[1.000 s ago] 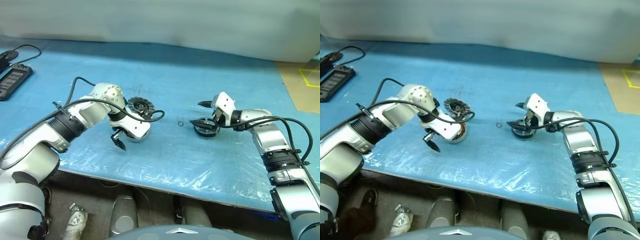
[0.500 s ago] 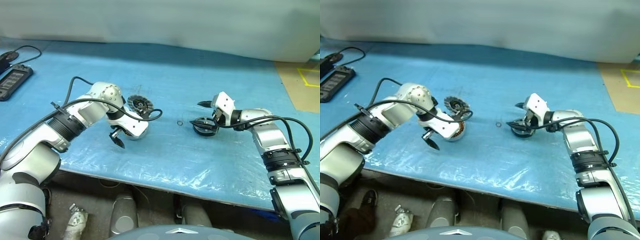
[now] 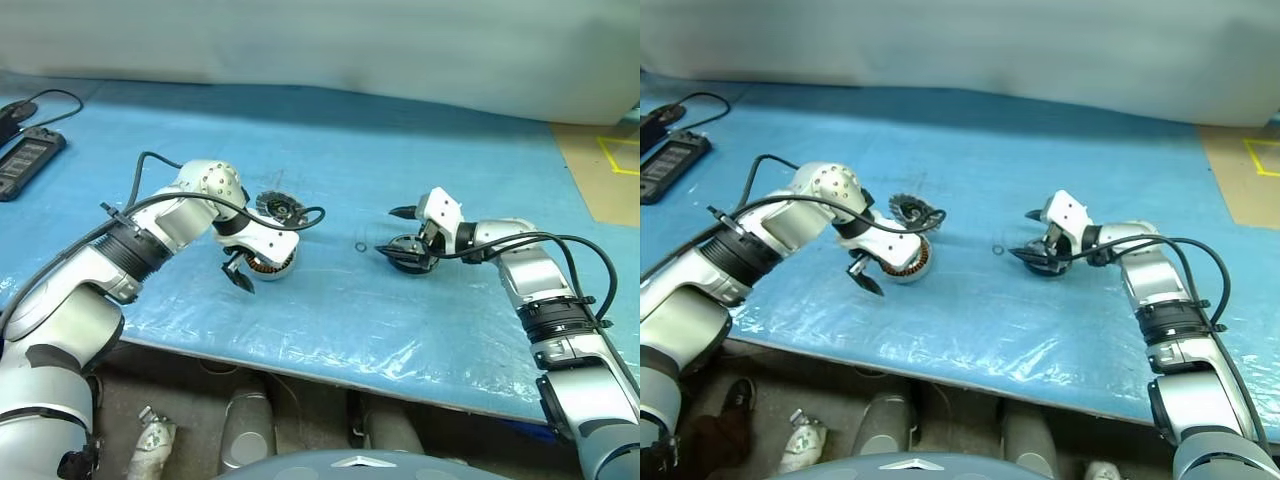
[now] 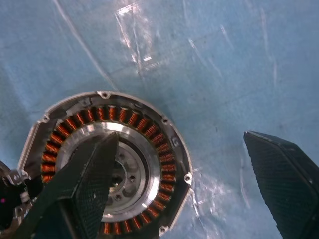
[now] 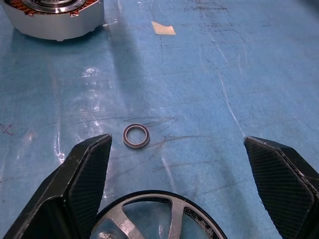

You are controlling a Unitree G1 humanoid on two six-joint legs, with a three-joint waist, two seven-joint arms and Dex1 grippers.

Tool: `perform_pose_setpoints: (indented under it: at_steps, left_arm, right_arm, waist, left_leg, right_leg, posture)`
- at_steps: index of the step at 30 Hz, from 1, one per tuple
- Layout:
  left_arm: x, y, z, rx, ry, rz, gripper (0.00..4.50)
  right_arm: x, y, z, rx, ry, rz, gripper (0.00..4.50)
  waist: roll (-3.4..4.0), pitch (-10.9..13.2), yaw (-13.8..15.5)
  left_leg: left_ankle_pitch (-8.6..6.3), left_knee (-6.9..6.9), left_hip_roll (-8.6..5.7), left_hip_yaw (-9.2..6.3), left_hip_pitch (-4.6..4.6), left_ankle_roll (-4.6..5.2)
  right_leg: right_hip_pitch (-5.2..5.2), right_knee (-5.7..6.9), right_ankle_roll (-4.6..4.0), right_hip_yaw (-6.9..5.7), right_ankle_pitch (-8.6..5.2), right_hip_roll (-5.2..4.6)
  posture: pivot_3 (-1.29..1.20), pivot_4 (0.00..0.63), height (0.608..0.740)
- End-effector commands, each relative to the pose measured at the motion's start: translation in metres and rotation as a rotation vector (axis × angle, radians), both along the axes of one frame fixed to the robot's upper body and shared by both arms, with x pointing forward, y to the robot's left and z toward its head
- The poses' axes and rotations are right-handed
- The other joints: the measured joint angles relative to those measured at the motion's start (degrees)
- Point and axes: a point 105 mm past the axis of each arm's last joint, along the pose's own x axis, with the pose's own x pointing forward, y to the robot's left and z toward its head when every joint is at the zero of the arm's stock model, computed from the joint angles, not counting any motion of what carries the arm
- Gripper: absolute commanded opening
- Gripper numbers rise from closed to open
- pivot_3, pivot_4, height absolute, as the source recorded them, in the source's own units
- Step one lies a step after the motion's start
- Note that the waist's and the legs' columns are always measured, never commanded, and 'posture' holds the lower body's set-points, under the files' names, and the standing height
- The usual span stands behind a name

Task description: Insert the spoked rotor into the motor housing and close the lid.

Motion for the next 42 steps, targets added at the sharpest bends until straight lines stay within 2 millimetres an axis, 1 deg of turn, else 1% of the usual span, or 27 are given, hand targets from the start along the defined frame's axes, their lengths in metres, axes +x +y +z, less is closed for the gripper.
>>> perform_pose_setpoints:
  at_steps: [1,5,9,13,16,19,21,27,31,35,42]
  left_arm:
    - [0.012,0.009,0.006,0.012,-0.062,0.035,4.26]
    - [0.018,0.007,0.007,0.002,-0.081,0.044,4.26]
    - [0.015,0.007,0.008,-0.001,-0.068,0.039,4.26]
    - [0.011,0.007,0.016,-0.018,-0.069,0.031,4.26]
    - [0.011,0.003,0.024,-0.039,-0.107,0.018,4.26]
    - [0.004,-0.001,0.029,-0.06,-0.101,0.007,4.26]
    - [0.003,-0.001,0.029,-0.06,-0.1,0.008,4.26]
    - [0.007,0.001,0.019,-0.046,-0.096,0.031,4.26]
    - [0.011,0.01,0.016,-0.017,-0.113,0.044,4.26]
    - [0.014,0.014,0.015,-0.008,-0.128,0.049,4.26]
    - [0.007,0.019,0.013,0.016,-0.111,0.034,4.26]
  right_arm:
    - [0.001,0.0,0.01,-0.003,-0.041,0.012,4.5]
    - [0.0,-0.001,0.009,-0.007,-0.037,0.011,4.5]
    - [0.0,-0.001,0.008,-0.01,-0.034,0.012,4.5]
    - [0.001,-0.002,0.006,-0.016,-0.028,0.012,4.5]
    - [0.001,-0.001,0.004,-0.021,-0.02,0.017,4.5]
    - [0.001,0.0,0.005,-0.019,-0.019,0.022,4.5]
    - [0.002,0.002,0.007,-0.009,-0.021,0.027,4.5]
    - [0.003,0.005,0.009,-0.005,-0.026,0.032,4.5]
    - [0.003,0.003,0.009,-0.012,-0.027,0.029,4.5]
    - [0.003,0.002,0.008,-0.015,-0.025,0.027,4.5]
    - [0.004,0.004,0.007,-0.014,-0.025,0.027,4.5]
  waist:
    - [0.0,0.0,-0.1]
    - [0.0,0.0,-0.2]
    - [0.0,0.0,-0.2]
    - [0.0,0.0,-0.1]
    - [0.0,0.0,0.1]
    - [0.0,0.0,0.1]
    - [0.0,0.0,0.1]
    - [0.0,0.0,0.0]
    - [0.0,0.0,0.0]
    - [0.0,0.0,0.0]
    - [0.0,0.0,0.0]
  left_leg:
    - [0.0,0.0,-0.01,0.0,0.0,0.0]
    - [0.0,-0.01,0.03,0.0,0.03,0.0]
    - [0.0,-0.01,0.02,0.0,0.01,0.0]
    - [0.0,-0.03,0.02,0.0,0.0,0.0]
    - [0.0,-0.02,0.02,0.0,-0.02,0.0]
    - [0.0,-0.02,0.0,0.0,-0.04,0.01]
    - [0.0,-0.03,0.01,0.0,-0.04,0.0]
    - [0.0,-0.03,0.01,0.0,-0.04,0.0]
    - [0.0,-0.03,0.01,0.0,-0.05,0.01]
    - [0.0,-0.03,0.01,0.0,-0.05,0.01]
    - [0.0,-0.04,0.02,0.0,-0.05,0.01]
  right_leg:
    - [0.0,0.0,0.0,0.0,0.0,0.0]
    - [-0.01,0.01,0.0,0.0,0.0,0.06]
    - [-0.01,-0.01,0.0,0.0,0.0,0.05]
    - [-0.02,-0.01,-0.01,0.0,0.0,0.05]
    - [-0.02,-0.01,-0.01,-0.01,-0.01,0.01]
    - [-0.02,-0.02,-0.01,-0.01,-0.01,-0.03]
    - [-0.02,-0.04,-0.01,-0.02,-0.01,-0.02]
    - [-0.03,-0.03,-0.02,-0.03,-0.01,-0.01]
    - [-0.03,-0.04,-0.02,-0.04,-0.01,-0.02]
    - [-0.03,-0.04,-0.02,-0.05,-0.01,-0.02]
    - [-0.03,-0.04,-0.02,-0.05,-0.01,-0.02]
  posture:
    - [0.0,0.15,0.74]
    - [0.0,0.15,0.74]
    - [0.0,0.15,0.74]
    - [0.0,0.15,0.74]
    - [0.0,0.15,0.74]
    - [0.0,0.15,0.74]
    - [0.0,0.15,0.74]
    - [0.0,0.15,0.74]
    - [0.0,0.15,0.74]
    - [0.0,0.15,0.74]
    - [0.0,0.15,0.74]
